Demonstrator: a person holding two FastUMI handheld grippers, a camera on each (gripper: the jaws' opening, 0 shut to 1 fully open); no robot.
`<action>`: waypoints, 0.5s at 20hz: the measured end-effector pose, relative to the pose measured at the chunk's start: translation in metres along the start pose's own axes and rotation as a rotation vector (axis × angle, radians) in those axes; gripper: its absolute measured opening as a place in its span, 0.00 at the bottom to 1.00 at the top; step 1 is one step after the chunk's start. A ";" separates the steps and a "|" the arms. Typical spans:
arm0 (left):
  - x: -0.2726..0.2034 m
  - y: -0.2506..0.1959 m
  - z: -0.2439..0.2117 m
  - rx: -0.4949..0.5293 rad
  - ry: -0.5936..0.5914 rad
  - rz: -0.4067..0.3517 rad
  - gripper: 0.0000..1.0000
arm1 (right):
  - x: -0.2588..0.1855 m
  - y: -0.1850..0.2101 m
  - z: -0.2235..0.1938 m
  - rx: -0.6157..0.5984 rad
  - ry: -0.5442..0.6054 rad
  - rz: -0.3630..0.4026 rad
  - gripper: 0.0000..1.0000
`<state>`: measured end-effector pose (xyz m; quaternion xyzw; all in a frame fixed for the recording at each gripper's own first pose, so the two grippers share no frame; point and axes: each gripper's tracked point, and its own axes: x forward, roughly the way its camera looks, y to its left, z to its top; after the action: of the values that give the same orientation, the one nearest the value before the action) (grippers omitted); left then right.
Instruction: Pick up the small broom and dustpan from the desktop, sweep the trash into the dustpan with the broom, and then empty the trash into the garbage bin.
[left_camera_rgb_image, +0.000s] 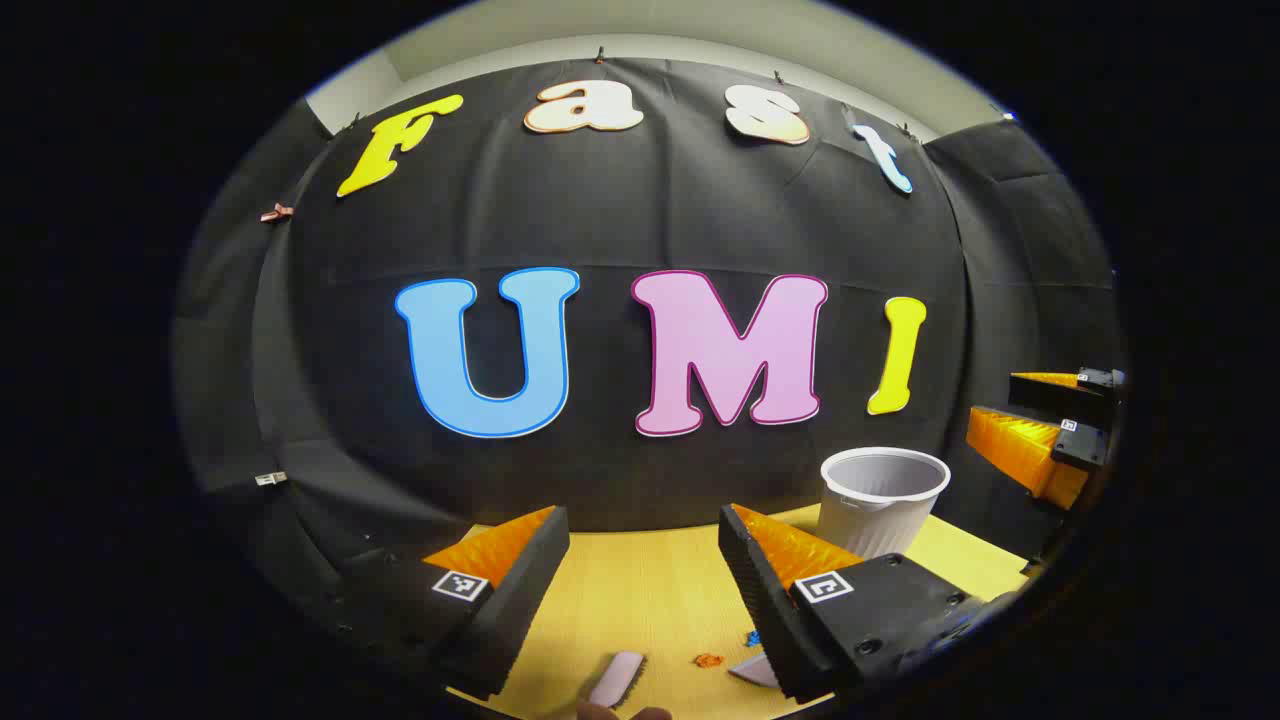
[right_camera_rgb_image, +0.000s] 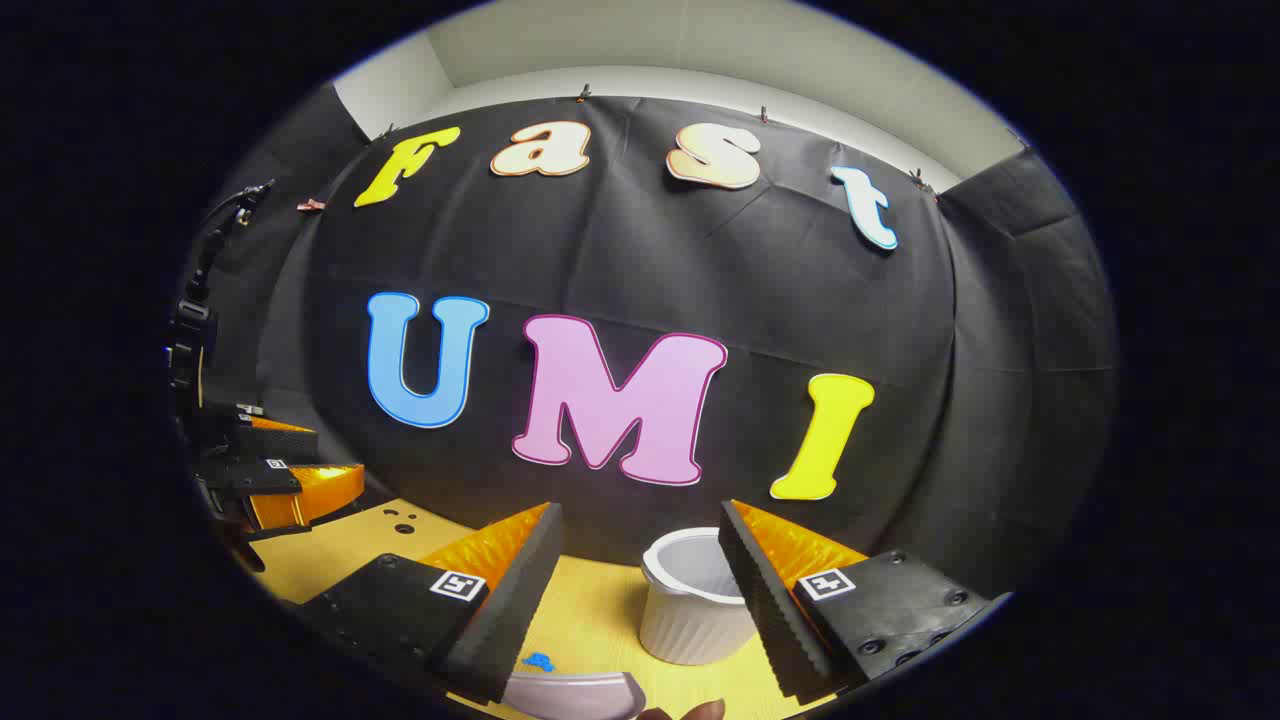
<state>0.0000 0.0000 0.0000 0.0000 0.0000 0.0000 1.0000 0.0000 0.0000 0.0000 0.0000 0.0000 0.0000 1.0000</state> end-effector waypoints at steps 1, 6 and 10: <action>0.000 0.000 -0.002 -0.002 0.002 -0.001 0.95 | 0.000 0.001 -0.002 0.005 0.001 0.004 0.96; -0.003 0.003 -0.004 -0.004 0.000 0.004 0.95 | 0.001 0.004 -0.001 0.003 -0.003 0.008 0.96; -0.011 0.011 -0.008 -0.003 -0.007 0.013 0.95 | -0.002 0.007 -0.002 0.014 -0.001 0.015 0.97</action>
<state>-0.0105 0.0109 -0.0080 -0.0014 -0.0033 0.0065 1.0000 -0.0020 0.0067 -0.0020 0.0069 -0.0006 0.0074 0.9999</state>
